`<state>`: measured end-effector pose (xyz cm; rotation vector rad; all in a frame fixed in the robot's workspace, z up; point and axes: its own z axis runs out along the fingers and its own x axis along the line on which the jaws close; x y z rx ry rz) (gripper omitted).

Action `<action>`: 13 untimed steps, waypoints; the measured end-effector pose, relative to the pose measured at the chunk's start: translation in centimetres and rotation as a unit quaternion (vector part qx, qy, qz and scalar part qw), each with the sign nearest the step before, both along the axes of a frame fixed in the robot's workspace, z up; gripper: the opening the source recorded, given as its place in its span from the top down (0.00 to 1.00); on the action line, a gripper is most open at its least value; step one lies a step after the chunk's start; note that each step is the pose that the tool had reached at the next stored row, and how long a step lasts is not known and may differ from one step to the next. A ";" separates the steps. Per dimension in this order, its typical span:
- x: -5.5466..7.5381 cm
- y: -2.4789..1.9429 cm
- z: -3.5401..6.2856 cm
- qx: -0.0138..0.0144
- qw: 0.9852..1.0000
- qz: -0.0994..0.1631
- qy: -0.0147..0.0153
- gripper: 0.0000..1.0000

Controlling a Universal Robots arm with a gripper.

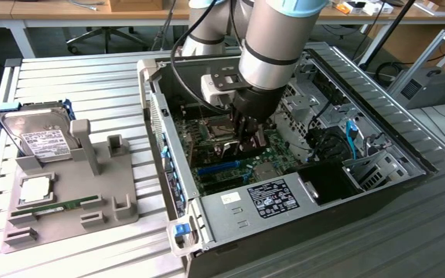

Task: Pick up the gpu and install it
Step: 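Insert the gpu into the slot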

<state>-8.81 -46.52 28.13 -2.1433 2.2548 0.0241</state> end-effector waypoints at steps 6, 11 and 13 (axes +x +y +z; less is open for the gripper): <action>-0.3 -0.05 -0.28 0.000 1.000 0.000 0.000 0.73; -0.8 -0.06 -0.31 0.000 1.000 0.000 0.000 0.73; -0.9 -0.07 -0.35 0.000 1.000 0.000 0.000 0.73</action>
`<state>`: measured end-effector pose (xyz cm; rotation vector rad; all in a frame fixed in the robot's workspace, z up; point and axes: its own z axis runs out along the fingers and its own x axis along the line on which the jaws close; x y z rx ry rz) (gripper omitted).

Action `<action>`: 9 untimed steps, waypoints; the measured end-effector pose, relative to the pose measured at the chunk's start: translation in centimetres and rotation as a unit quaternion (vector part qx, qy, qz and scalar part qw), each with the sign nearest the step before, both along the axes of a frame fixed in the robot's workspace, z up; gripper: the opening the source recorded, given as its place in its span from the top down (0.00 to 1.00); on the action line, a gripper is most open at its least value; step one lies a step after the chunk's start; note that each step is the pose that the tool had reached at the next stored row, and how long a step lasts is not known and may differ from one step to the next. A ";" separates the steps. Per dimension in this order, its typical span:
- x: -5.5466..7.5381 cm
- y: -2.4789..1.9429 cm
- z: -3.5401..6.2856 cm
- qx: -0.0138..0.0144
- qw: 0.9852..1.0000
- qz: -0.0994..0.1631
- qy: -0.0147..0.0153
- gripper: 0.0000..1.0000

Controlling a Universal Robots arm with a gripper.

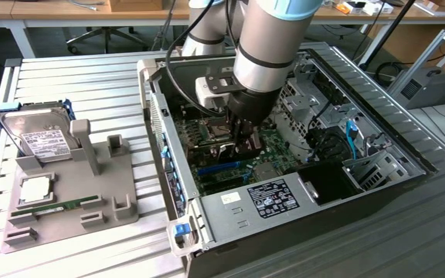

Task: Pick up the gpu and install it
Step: 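Insert the gpu into the slot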

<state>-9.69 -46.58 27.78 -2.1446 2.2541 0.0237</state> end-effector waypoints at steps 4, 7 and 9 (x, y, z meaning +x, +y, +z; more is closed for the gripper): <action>-0.2 0.00 -0.16 -0.002 1.000 0.000 0.000 0.73; -0.3 0.00 -0.22 -0.003 1.000 0.000 0.000 0.73; -0.5 0.00 -0.25 -0.004 1.000 0.000 0.000 0.73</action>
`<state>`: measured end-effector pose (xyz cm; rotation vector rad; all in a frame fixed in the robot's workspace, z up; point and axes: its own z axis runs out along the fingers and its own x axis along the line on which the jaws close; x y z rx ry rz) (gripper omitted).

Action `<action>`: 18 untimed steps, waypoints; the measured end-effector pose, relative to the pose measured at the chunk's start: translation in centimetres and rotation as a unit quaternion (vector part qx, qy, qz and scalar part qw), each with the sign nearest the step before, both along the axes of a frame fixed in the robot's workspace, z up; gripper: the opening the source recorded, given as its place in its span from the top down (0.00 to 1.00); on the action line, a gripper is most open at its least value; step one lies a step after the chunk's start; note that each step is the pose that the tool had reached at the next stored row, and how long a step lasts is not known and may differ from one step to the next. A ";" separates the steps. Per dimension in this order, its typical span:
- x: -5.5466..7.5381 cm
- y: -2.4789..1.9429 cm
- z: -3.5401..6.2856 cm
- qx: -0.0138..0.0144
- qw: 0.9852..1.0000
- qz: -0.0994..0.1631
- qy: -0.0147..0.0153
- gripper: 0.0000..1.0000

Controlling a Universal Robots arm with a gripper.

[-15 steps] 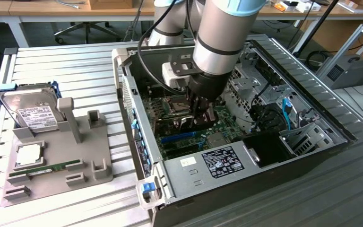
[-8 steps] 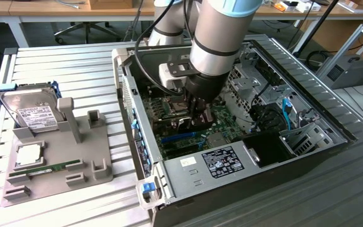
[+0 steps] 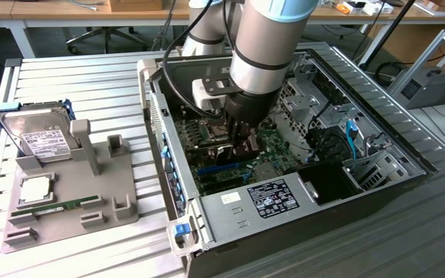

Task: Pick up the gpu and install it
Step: 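Insert the gpu into the slot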

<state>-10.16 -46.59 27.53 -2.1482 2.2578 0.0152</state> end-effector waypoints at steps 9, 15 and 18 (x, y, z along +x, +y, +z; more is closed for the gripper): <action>-0.3 0.16 -1.35 -0.003 1.000 0.002 0.000 0.73; 0.1 0.09 -1.39 -0.003 1.000 -0.010 0.000 0.73; 0.0 0.09 -1.39 -0.003 1.000 -0.011 0.000 0.73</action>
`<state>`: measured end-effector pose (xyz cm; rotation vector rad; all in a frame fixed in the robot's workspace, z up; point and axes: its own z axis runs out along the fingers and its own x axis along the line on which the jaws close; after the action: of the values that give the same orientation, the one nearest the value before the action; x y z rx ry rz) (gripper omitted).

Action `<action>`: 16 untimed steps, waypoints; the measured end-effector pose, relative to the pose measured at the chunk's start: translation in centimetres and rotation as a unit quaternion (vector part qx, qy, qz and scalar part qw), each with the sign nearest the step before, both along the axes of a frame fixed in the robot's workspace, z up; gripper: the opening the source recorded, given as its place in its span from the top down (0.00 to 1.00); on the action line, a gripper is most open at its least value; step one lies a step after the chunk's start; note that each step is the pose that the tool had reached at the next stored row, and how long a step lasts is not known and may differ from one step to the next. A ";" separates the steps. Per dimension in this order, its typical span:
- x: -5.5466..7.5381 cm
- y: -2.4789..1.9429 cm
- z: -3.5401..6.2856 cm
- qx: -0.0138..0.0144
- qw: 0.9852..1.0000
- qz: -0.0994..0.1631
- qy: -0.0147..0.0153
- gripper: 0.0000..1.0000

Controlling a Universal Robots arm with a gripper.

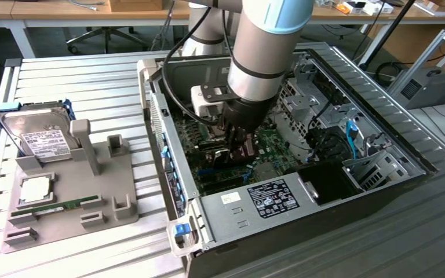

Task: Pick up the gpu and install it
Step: 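Insert the gpu into the slot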

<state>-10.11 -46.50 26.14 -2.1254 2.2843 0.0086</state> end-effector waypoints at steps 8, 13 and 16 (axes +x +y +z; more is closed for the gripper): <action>-0.1 0.00 -0.08 0.000 1.000 -0.017 0.000 0.73; -0.2 0.10 -0.10 0.000 1.000 -0.017 0.000 0.73; -0.2 0.12 -0.09 0.000 1.000 -0.011 0.000 0.73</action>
<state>-10.31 -46.38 26.05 -2.1005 2.3072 0.0083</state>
